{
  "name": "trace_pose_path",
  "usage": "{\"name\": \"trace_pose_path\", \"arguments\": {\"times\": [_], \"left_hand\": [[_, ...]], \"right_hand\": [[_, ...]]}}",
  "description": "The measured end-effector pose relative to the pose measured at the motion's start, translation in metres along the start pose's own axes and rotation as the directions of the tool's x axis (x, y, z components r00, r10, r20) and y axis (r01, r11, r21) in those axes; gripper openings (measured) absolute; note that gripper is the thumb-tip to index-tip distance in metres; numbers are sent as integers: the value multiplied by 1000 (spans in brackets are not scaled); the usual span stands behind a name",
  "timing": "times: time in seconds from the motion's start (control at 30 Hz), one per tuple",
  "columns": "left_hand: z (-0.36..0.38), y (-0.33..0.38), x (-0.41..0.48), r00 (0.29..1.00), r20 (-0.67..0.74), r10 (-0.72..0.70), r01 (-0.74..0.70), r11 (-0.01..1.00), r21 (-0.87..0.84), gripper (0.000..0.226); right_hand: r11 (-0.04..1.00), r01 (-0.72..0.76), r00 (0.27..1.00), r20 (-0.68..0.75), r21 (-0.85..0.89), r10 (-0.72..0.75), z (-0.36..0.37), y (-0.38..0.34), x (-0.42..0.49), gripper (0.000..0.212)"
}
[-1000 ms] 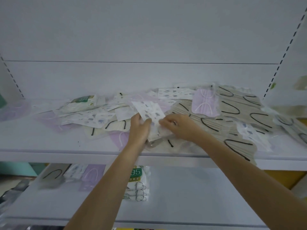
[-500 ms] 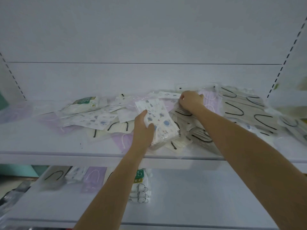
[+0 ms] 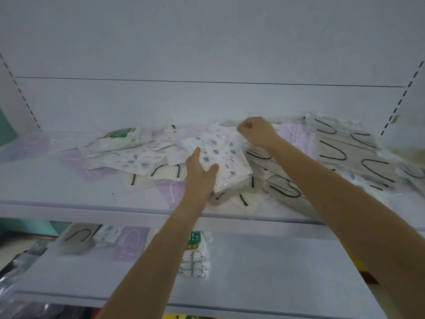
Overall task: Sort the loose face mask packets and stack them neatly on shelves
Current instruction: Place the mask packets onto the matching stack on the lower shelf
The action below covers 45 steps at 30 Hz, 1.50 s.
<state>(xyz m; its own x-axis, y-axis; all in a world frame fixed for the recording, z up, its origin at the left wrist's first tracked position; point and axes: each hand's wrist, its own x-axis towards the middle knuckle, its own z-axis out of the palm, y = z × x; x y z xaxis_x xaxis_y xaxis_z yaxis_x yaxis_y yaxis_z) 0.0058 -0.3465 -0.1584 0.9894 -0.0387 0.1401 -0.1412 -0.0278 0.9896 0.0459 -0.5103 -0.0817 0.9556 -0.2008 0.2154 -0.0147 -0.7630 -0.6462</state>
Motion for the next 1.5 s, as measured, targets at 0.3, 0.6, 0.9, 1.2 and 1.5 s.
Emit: {"name": "trace_pose_path", "arguments": {"times": [0.3,0.6,0.9,1.2,1.5], "left_hand": [[-1,0,-2,999,16,41,-43,994,102,54],[1,0,-2,1000,17,9,-10,995,104,43],[1,2,-1,1000,20,-9,7,997,75,43],[2,1,-4,997,22,80,-81,994,75,56],[1,0,-18,823,219,525,-557,820,128,92]], "right_hand": [[938,-100,991,55,-333,126,12,35,35,45],[993,-40,919,-387,106,79,-9,32,29,23],[638,5,897,-285,770,337,-47,29,14,11],[816,-264,964,175,514,202,2,17,-74,37],[931,-45,994,112,361,4,-5,22,-88,18]]}}
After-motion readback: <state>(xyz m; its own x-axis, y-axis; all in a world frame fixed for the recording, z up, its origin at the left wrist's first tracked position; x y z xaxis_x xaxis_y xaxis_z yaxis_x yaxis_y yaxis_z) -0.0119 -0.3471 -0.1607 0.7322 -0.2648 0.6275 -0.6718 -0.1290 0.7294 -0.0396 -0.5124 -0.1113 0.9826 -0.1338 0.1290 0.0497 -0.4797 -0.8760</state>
